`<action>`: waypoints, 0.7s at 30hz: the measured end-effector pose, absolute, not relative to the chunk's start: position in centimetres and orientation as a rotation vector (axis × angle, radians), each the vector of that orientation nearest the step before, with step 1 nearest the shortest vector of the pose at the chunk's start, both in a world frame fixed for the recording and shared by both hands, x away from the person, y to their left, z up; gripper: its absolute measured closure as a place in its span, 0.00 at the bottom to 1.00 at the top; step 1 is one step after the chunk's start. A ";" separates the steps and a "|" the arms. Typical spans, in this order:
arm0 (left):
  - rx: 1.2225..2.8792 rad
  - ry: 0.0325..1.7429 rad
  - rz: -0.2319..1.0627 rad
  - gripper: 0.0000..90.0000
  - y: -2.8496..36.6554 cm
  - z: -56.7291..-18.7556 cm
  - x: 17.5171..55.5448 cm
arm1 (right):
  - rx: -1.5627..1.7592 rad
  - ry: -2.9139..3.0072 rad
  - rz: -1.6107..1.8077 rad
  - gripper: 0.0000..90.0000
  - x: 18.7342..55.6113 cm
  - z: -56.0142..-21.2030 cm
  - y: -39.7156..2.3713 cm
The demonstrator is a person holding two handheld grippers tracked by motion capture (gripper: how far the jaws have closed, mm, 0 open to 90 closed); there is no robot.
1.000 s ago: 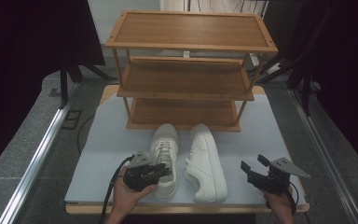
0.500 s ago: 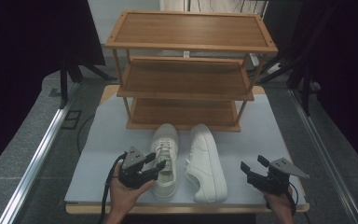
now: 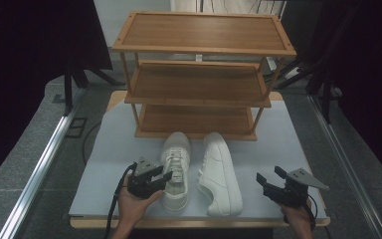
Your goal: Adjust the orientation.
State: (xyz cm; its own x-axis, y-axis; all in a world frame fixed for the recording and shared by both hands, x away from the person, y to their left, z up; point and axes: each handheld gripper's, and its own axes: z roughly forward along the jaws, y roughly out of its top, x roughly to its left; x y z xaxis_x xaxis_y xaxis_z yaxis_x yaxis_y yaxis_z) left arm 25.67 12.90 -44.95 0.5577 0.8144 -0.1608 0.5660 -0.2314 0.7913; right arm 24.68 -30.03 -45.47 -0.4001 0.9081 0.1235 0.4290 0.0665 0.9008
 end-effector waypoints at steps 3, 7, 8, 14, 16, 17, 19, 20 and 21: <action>1.919 1.104 0.358 0.73 13.1 -45.1 25.6 | 1.332 1.874 1.300 0.26 24.7 -45.6 -29.9; 1.922 1.106 0.385 0.80 13.7 -44.9 25.4 | 1.324 1.876 1.302 0.26 24.6 -45.5 -29.8; 1.922 1.106 0.385 0.82 13.7 -44.9 25.4 | 1.324 1.876 1.302 0.26 24.6 -45.5 -29.8; 1.900 1.133 0.374 0.87 16.6 -44.8 25.8 | 1.326 1.870 1.298 0.26 24.7 -45.5 -30.2; 1.895 1.133 0.350 0.88 17.4 -44.8 26.0 | 1.328 1.869 1.299 0.26 24.6 -45.5 -30.3; 1.893 1.130 0.344 0.88 17.8 -44.8 26.0 | 1.327 1.868 1.299 0.26 24.6 -45.5 -30.4; 1.894 1.128 0.341 0.88 18.2 -44.8 25.9 | 1.328 1.862 1.301 0.27 24.6 -45.4 -30.5; 1.894 1.131 0.344 0.88 18.5 -44.8 25.9 | 1.329 1.859 1.305 0.27 24.6 -45.3 -30.5; 1.893 1.134 0.345 0.88 18.8 -44.8 25.8 | 1.329 1.858 1.304 0.27 24.5 -45.3 -30.6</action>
State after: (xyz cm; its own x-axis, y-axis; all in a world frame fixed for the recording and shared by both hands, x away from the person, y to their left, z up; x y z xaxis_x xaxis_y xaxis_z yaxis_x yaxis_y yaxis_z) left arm 25.81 18.82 -44.77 0.5454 0.8167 -0.1887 0.5732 -0.1992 0.7948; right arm 24.54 -30.56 -45.31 -0.3943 0.9106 0.1234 0.4254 0.0618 0.9029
